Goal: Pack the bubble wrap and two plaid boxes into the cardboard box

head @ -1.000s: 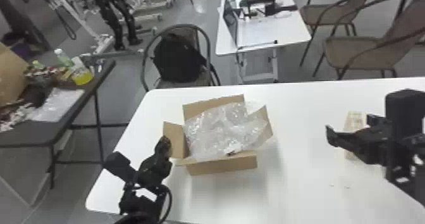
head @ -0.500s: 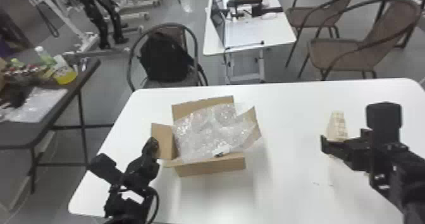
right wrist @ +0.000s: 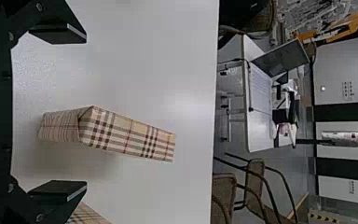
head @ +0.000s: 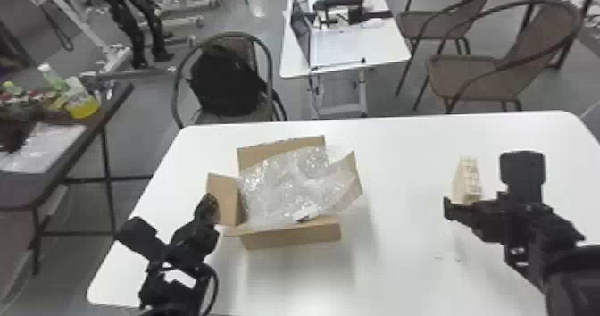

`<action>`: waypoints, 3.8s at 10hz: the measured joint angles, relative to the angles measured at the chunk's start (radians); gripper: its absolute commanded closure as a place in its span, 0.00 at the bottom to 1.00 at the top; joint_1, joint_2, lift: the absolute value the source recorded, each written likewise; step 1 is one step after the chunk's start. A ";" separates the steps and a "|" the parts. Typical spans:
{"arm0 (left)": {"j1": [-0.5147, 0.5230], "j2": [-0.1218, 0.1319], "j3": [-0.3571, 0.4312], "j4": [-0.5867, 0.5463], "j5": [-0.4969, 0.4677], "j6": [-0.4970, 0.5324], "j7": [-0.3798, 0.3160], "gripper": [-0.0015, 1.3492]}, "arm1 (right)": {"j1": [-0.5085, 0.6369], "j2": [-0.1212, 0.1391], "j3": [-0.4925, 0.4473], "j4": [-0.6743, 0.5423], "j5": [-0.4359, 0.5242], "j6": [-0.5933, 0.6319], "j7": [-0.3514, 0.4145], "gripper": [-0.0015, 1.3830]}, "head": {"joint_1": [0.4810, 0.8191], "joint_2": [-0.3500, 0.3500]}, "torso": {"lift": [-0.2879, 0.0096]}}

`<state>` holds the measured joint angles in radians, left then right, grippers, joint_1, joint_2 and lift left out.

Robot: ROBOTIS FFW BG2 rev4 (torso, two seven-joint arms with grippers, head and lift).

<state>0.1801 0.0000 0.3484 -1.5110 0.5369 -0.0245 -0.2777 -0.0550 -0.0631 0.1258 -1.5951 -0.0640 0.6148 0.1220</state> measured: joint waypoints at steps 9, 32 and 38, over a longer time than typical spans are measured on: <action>0.000 0.000 0.000 0.002 0.003 0.006 -0.005 0.90 | -0.067 0.020 0.002 0.139 0.004 -0.041 -0.035 0.63 | 0.63 0.82 | 0.80; -0.033 0.000 -0.007 0.025 0.011 -0.003 -0.008 0.90 | -0.183 0.063 0.186 -0.089 -0.015 0.145 0.416 0.09 | 0.63 1.00 | 0.80; -0.005 0.000 0.021 0.019 0.036 -0.026 -0.009 0.90 | 0.369 -0.024 -0.078 -0.463 0.223 -0.012 0.085 0.09 | 0.63 0.81 | 0.80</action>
<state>0.1747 0.0000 0.3690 -1.4915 0.5733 -0.0510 -0.2863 0.3137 -0.0869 0.0477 -2.0583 0.1595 0.6033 0.2068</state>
